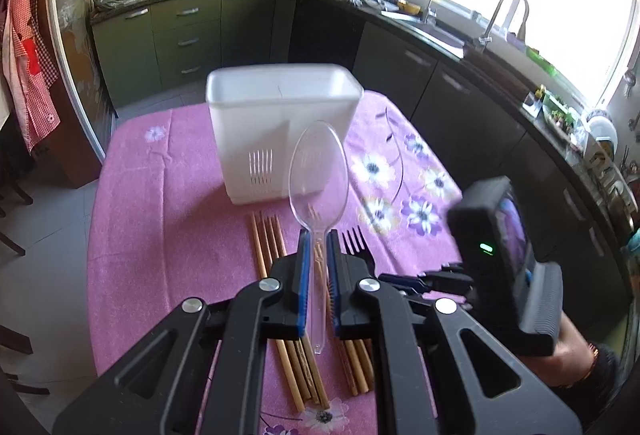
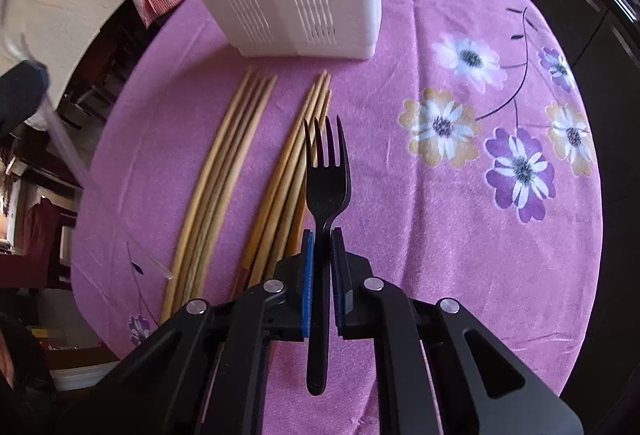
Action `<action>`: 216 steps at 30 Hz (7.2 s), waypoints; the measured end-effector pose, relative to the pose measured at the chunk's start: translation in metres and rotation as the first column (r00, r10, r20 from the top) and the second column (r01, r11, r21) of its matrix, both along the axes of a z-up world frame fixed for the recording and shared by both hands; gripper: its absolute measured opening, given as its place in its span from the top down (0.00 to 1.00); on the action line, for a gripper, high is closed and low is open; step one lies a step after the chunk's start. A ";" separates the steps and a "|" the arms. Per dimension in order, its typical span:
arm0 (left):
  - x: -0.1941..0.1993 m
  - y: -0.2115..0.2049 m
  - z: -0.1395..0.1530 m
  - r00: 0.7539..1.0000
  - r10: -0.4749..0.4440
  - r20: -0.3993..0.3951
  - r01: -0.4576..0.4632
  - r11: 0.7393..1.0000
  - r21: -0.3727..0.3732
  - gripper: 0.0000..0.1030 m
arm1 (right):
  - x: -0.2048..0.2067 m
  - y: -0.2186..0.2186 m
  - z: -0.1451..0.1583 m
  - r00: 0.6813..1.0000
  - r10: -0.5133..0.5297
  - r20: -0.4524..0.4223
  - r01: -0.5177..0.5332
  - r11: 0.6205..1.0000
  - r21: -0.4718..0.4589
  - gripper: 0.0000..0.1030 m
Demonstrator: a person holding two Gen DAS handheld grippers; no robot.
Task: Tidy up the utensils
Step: 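Lift the spoon with the left gripper while the right gripper grasps the black fork, then drop the spoon into the white holder with the left gripper while the right gripper carries the fork, then lower the black fork into the white holder and open the right gripper, then grasp a single wooden chopstick with the left gripper, then lift the chopstick with the left gripper while the right gripper grasps another chopstick, then insert the chopstick into the white holder with the left gripper while the right gripper lifts its chopstick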
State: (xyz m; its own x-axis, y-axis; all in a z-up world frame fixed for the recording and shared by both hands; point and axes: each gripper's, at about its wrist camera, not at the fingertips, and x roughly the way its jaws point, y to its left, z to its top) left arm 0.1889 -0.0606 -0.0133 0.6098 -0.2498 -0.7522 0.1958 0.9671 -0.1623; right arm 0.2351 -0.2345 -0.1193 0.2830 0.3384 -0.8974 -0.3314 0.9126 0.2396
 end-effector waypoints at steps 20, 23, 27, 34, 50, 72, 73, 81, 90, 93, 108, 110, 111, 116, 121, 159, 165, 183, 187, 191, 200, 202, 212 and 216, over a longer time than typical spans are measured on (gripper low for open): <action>0.105 0.010 0.088 0.917 0.179 0.355 -0.189 0.982 -0.009 0.92 | -0.044 -0.066 0.043 0.975 -0.056 0.214 -0.007 0.959 0.282 0.91; 0.118 0.011 0.068 0.934 0.181 0.309 -0.196 0.980 0.020 0.92 | -0.041 -0.067 0.052 0.968 -0.071 0.242 -0.005 0.954 0.299 0.91; 0.131 0.014 0.040 0.955 0.168 0.246 -0.185 0.981 0.050 0.90 | -0.032 -0.064 0.072 0.953 -0.085 0.289 -0.013 0.946 0.323 0.91; 0.117 0.028 0.027 0.958 0.152 0.241 -0.167 0.985 0.040 0.60 | 0.005 -0.046 0.137 0.883 -0.140 0.447 -0.027 0.938 0.347 0.91; 0.004 0.062 0.020 0.940 0.143 0.308 -0.169 0.984 0.059 0.38 | 0.116 0.008 0.144 0.701 -0.263 0.662 0.094 0.955 0.281 0.91; 0.013 0.042 -0.027 0.992 0.095 0.078 -0.102 0.992 0.080 0.31 | 0.010 -0.032 0.111 0.727 -0.182 0.662 0.112 0.983 0.148 0.66; 0.018 0.041 -0.040 0.996 0.088 0.022 -0.089 0.993 0.074 0.31 | 0.004 -0.038 0.103 0.754 -0.172 0.634 0.116 0.985 0.129 0.66; 0.059 0.038 -0.119 0.950 0.082 -0.302 -0.071 0.996 0.046 0.63 | -0.019 -0.082 0.044 0.872 -0.184 0.453 0.160 0.983 0.091 0.66; 0.073 0.028 -0.136 0.935 0.113 -0.335 -0.081 0.991 0.108 0.73 | -0.020 -0.086 0.021 0.902 -0.164 0.400 0.132 0.985 0.108 0.66; 0.076 0.021 -0.137 0.935 0.114 -0.334 -0.076 0.989 0.127 0.75 | -0.021 -0.086 0.020 0.903 -0.165 0.397 0.130 0.985 0.114 0.66; 0.089 -0.006 -0.142 0.926 0.141 -0.351 -0.082 0.981 0.177 0.82 | -0.016 -0.085 0.021 0.916 -0.157 0.370 0.123 0.986 0.113 0.66; 0.089 -0.005 -0.141 0.927 0.143 -0.345 -0.084 0.980 0.180 0.83 | -0.016 -0.084 0.020 0.916 -0.157 0.369 0.123 0.986 0.113 0.66; 0.091 -0.006 -0.142 0.929 0.143 -0.343 -0.083 0.980 0.183 0.90 | -0.016 -0.083 0.020 0.917 -0.154 0.368 0.122 0.986 0.110 0.66; 0.091 0.007 -0.141 0.926 0.137 -0.351 -0.088 0.985 0.150 0.94 | -0.015 -0.081 0.019 0.921 -0.144 0.362 0.117 0.988 0.096 0.65; 0.083 0.027 -0.128 0.937 0.144 -0.317 -0.109 0.986 0.128 0.94 | -0.013 -0.076 0.019 0.925 -0.129 0.358 0.106 0.991 0.083 0.64; -0.042 0.056 0.005 0.988 0.079 0.133 -0.089 0.994 0.070 0.94 | 0.057 0.014 -0.037 0.999 0.042 -0.006 -0.042 0.997 -0.063 0.88; -0.044 0.056 0.004 0.988 0.072 0.137 -0.082 0.994 0.069 0.94 | 0.053 0.028 -0.040 0.998 0.054 -0.019 -0.056 0.994 -0.094 0.88; -0.043 0.054 0.004 0.989 0.063 0.130 -0.074 0.994 0.081 0.94 | 0.031 0.007 0.030 0.981 0.007 0.193 -0.011 1.000 0.018 0.94; -0.046 0.054 0.003 0.990 0.059 0.131 -0.070 0.994 0.084 0.94 | 0.001 -0.019 0.077 0.940 -0.032 0.341 0.002 0.996 0.088 0.94; -0.047 0.054 0.004 0.989 0.058 0.133 -0.070 0.994 0.087 0.94 | -0.029 -0.041 0.098 0.908 -0.048 0.416 0.005 0.995 0.102 0.94; -0.051 0.051 0.009 0.988 0.053 0.148 -0.067 0.993 0.096 0.94 | -0.051 -0.054 0.090 0.907 -0.052 0.417 0.003 0.993 0.118 0.94; -0.051 0.050 0.012 0.987 0.050 0.151 -0.065 0.993 0.096 0.94 | -0.051 -0.056 0.090 0.907 -0.053 0.418 0.002 0.993 0.122 0.94; -0.034 0.041 0.057 0.986 -0.012 0.164 0.002 0.998 0.060 0.94 | -0.051 -0.064 0.093 0.901 -0.072 0.427 0.011 0.989 0.144 0.94; -0.018 0.036 0.098 0.975 -0.024 0.220 0.011 0.998 0.063 0.94 | -0.051 -0.067 0.093 0.901 -0.074 0.427 0.009 0.988 0.152 0.94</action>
State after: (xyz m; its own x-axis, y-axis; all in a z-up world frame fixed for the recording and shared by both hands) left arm 0.1709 -0.0244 0.0845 0.7582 -0.2197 -0.6139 0.2373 0.9699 -0.0540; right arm 0.1844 -0.3014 -0.0263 0.6468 0.4329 -0.6279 -0.3940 0.8946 0.2108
